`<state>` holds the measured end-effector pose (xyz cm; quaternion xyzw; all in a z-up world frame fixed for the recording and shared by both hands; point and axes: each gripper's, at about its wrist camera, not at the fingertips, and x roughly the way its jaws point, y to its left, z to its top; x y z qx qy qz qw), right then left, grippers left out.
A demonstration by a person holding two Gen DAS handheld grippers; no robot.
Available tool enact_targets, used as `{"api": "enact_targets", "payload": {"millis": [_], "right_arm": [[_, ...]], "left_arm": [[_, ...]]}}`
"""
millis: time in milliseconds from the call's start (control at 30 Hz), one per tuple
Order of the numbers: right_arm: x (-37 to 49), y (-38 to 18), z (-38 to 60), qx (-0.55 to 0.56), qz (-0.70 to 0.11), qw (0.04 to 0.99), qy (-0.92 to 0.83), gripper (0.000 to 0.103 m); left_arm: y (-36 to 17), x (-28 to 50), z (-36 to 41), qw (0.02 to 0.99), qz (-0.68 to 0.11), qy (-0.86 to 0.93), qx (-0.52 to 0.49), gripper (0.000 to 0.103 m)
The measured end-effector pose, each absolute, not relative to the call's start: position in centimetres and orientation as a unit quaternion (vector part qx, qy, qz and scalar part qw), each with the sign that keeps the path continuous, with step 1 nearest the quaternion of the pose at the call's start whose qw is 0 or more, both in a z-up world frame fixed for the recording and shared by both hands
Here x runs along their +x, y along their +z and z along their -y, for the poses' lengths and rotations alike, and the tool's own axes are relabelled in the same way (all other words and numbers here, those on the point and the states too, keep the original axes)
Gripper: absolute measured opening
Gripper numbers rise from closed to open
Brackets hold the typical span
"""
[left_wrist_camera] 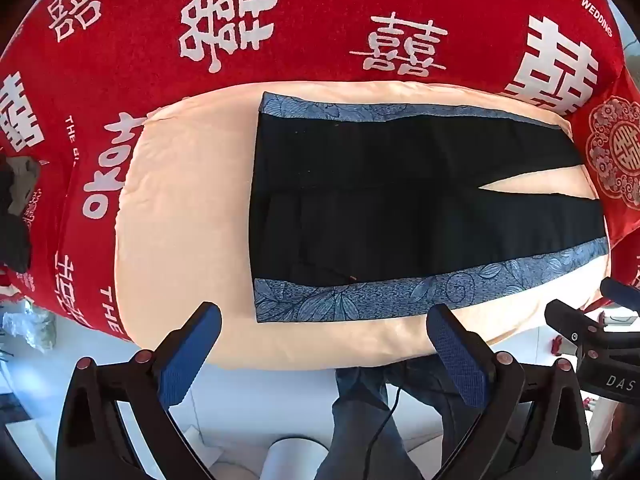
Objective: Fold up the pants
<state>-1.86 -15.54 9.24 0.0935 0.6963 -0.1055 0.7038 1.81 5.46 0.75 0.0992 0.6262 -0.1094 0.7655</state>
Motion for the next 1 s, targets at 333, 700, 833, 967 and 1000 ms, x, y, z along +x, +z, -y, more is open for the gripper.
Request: {"api": "enact_targets", "payload": {"millis": [333,700,833,967,1000], "right_arm": [[-1.8,9.2,15.4,0.09,-0.695,0.705,-0.109,0.103],[-1.8,9.2,15.3,0.087,-0.693,0.707,-0.107,0.103],[-1.8,9.1,15.4,0.087,-0.686,0.714,-0.112,0.103],[-1.6,9.1,16.2,0.088,-0.678,0.721,-0.116,0.103],[-1.6,8.9,16.3,0.09,-0.689,0.71,-0.113,0.103]], "left_arm": [[0.6,1.8,-6.1,0.766,-0.626,-0.106,0.1,0.103],[0.7,1.8,-6.3,0.768,-0.623,-0.108,0.098,0.103],[0.6,2.0,-6.2,0.77,-0.622,-0.108,0.094,0.103],[0.4,2.2,-6.1,0.77,-0.623,-0.101,0.088,0.103],[0.2,2.3,-6.0,0.77,-0.624,-0.098,0.085,0.103]]}}
